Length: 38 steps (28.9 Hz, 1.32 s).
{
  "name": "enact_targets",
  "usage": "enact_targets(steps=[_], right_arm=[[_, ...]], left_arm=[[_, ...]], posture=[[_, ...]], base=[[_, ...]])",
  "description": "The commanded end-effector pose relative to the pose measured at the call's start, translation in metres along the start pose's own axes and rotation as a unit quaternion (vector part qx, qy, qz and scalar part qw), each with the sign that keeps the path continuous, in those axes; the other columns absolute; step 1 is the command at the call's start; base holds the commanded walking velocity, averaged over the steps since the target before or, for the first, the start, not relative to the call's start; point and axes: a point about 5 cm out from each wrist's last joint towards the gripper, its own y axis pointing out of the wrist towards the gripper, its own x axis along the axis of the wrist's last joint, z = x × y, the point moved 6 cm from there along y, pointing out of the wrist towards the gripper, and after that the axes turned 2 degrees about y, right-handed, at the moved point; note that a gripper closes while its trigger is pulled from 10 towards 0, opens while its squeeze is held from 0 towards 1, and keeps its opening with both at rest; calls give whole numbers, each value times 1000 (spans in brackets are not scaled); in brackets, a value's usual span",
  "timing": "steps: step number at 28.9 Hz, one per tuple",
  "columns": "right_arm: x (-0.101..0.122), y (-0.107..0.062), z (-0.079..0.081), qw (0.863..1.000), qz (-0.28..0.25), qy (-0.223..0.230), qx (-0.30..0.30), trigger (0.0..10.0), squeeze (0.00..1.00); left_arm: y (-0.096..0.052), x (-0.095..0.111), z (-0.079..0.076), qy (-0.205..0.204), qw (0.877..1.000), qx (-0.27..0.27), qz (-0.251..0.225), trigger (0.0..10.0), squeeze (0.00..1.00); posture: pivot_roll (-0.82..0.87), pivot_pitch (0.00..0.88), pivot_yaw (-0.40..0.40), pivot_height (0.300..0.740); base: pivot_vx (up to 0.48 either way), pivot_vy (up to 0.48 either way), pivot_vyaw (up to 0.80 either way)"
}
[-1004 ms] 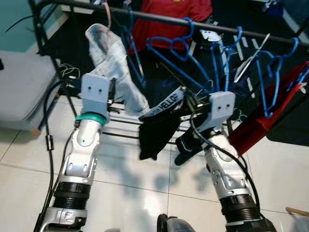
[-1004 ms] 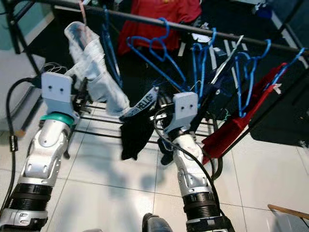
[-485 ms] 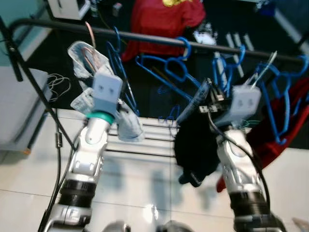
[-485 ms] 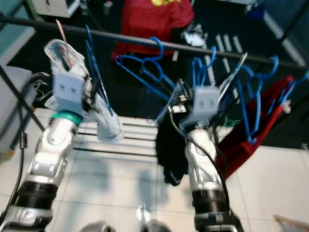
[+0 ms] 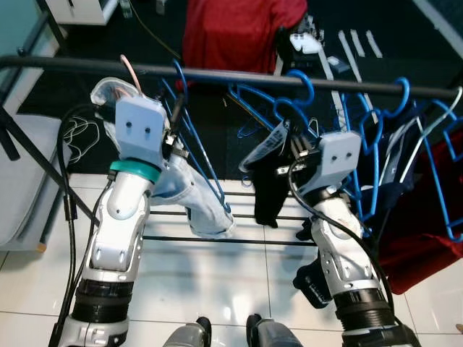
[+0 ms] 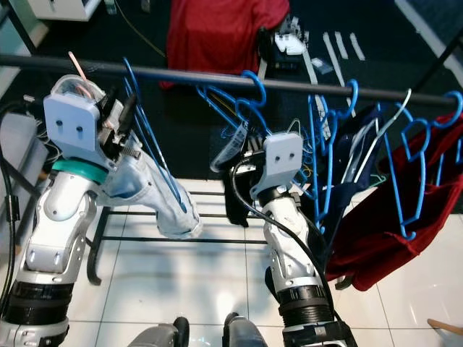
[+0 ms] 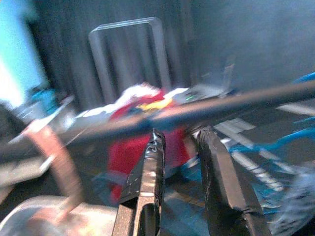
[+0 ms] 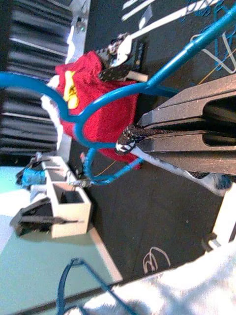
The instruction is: Hang hanger
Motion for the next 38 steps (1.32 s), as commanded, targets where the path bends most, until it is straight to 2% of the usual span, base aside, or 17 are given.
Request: enact_targets(steps=[1, 3, 6, 7, 8, 11, 12, 14, 15, 19, 20, 21, 25, 26, 27, 29, 38], right_arm=[[1, -4, 1, 1000, -5, -8, 1, 10000, 0], [-7, -8, 12, 1000, 11, -5, 22, 10000, 0], [-24, -17, 20, 998, 42, -7, 41, 10000, 0], [-24, -17, 20, 998, 42, -7, 41, 10000, 0], [-47, -29, 21, 996, 80, -12, 46, 10000, 0], [-54, -34, 22, 995, 92, -14, 47, 10000, 0], [-58, -37, 22, 994, 97, -15, 47, 10000, 0], [-59, -39, 22, 994, 99, -15, 47, 10000, 0], [-59, -39, 22, 994, 98, -15, 46, 10000, 0], [-57, -38, 22, 994, 95, -15, 45, 10000, 0], [-52, -35, 21, 995, 88, -16, 47, 10000, 0], [-50, -33, 21, 995, 85, -16, 48, 10000, 0], [-49, -32, 21, 995, 82, -16, 49, 10000, 0], [-48, -30, 21, 996, 79, -16, 48, 10000, 0], [-47, -29, 21, 996, 76, -16, 48, 10000, 0], [-43, -26, 22, 996, 69, -15, 49, 10000, 0], [-40, -24, 23, 997, 62, -15, 49, 10000, 0]], left_arm=[[-3, 1, -13, -15, 999, -32, 4, 10000, 0], [-9, 7, -29, -37, 995, -90, 6, 10000, 0], [-13, 3, -39, -43, 991, -121, 30, 10000, 0], [-13, 3, -39, -43, 991, -121, 30, 10000, 0], [-13, -8, -42, -29, 991, -113, 57, 10000, 0], [-11, -16, -41, -24, 992, -94, 75, 10000, 0], [-9, -25, -39, -10, 993, -72, 95, 10000, 847], [-9, -30, -37, -1, 992, -60, 110, 10000, 847], [-8, -35, -31, 5, 992, -39, 122, 10000, 1000], [-8, -36, -24, 5, 992, -23, 127, 10000, 1000], [-6, -38, -3, 13, 990, 20, 138, 10000, 1000], [-6, -40, 3, 11, 989, 35, 145, 10000, 1000], [-6, -43, 8, 8, 987, 50, 155, 10000, 1000], [-6, -48, 10, 15, 984, 61, 167, 10000, 898], [-4, -52, 12, 20, 981, 76, 179, 10000, 0], [4, -60, 14, 12, 975, 99, 201, 10000, 0], [19, -62, 10, -10, 973, 105, 207, 10000, 0]], posture=[[-10, 43, 15, 740], [-12, 43, 17, 740], [-9, 44, 18, 740], [-9, 44, 18, 740], [-7, 45, 20, 740], [-7, 47, 23, 740], [-10, 49, 24, 740], [-10, 49, 24, 740], [-12, 49, 26, 740], [-13, 50, 25, 740], [-9, 48, 23, 740], [-7, 46, 25, 740], [-5, 45, 25, 740], [0, 44, 25, 740], [0, 44, 25, 740], [-2, 42, 26, 740], [-13, 39, 35, 740]], base=[[0, 0, 0], [0, 0, 0], [0, 0, 0], [0, 0, 0], [0, 0, 0], [0, 0, 0], [0, 0, 0], [0, 0, 0], [0, 0, 0], [0, 0, 0], [0, 0, 0], [0, 0, 0], [0, 0, 0], [0, 0, 0], [0, 0, 0], [0, 0, 0], [0, 0, 0]])
